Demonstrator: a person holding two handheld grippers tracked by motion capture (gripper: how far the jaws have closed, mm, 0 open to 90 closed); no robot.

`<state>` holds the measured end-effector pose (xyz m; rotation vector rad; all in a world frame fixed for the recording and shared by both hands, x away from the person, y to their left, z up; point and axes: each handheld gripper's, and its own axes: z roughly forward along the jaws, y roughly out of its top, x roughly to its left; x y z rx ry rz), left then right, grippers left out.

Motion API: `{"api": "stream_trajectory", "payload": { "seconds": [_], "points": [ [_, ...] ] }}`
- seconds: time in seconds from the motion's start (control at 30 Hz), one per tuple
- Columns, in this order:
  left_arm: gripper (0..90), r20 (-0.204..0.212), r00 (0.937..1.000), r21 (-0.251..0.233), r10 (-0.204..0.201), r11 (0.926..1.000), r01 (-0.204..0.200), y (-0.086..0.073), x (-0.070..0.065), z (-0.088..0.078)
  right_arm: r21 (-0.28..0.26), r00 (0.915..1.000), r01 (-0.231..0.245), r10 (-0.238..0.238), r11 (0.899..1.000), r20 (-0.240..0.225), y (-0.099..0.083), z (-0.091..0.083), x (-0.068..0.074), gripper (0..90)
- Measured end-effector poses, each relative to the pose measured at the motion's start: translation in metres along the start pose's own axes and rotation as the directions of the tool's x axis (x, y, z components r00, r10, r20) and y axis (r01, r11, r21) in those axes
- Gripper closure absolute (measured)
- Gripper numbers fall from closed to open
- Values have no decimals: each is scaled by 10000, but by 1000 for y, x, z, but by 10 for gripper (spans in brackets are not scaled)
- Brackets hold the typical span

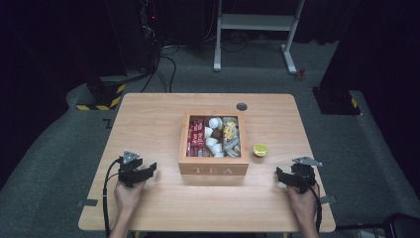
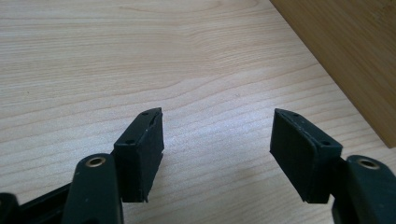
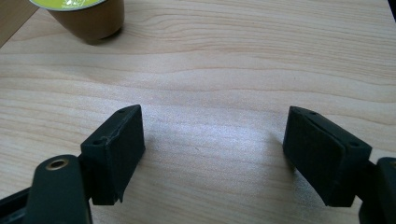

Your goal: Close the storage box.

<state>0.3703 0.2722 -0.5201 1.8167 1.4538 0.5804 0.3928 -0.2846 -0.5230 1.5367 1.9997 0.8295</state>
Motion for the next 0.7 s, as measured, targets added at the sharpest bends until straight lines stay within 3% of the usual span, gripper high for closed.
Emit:
{"api": "stream_trajectory", "payload": {
  "seconds": [0.5,0.57,0.7],
  "points": [
    [336,-499,9976,257,488,9985,-475,-2,-7,11,0,10000,-1,1,10000,-1,0,0,0,206],
    [296,-578,9949,387,823,9960,-801,-2,-11,12,-2,10000,4,-4,10000,-6,0,0,0,206],
    [286,-545,9959,378,724,9968,-704,-1,-11,13,-2,10000,1,-1,10000,-6,0,0,0,206]
  ]
}}
